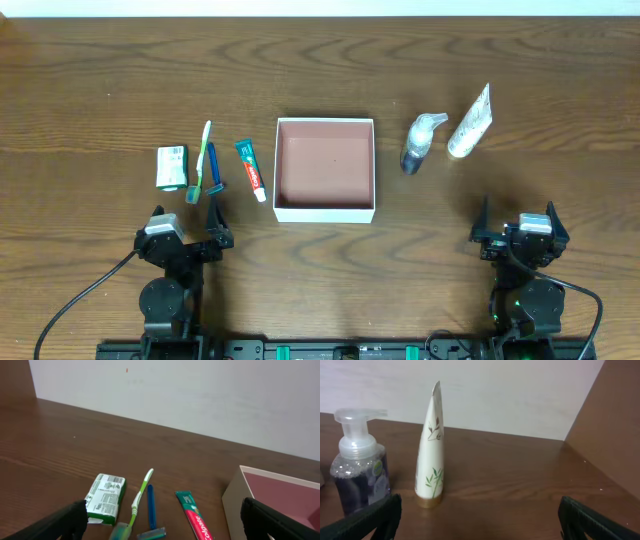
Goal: Pack container
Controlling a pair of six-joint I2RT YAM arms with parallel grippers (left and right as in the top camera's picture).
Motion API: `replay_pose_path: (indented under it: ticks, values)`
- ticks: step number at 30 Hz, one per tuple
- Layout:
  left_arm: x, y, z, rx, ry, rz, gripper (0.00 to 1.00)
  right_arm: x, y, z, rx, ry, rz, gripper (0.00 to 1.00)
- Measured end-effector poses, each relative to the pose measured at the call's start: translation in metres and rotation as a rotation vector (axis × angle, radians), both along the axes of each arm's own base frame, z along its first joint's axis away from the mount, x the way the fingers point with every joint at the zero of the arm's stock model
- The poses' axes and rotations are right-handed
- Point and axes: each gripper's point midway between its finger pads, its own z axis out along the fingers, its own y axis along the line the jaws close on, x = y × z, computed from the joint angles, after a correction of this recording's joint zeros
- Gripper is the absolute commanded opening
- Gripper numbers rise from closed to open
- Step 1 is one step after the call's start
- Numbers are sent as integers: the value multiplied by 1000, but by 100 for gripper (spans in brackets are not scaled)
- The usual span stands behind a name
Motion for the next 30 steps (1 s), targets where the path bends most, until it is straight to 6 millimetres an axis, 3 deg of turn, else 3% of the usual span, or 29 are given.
replay_pose_path:
  ticks: [1,4,9,16,30]
  values:
    - [0,0,0,0,1,2,98,1,6,-5,58,15,32,99]
    - [1,4,-5,3,24,24,98,-1,59,-18,366,99,310,99]
    - [1,5,-6,4,26,31,98,-9,90,-15,559,146,465,99]
    - [1,6,-6,4,26,32,98,-15,103,-14,640,176,534,99]
    - [1,6,-6,4,26,32,98,-16,106,-14,661,185,553,99]
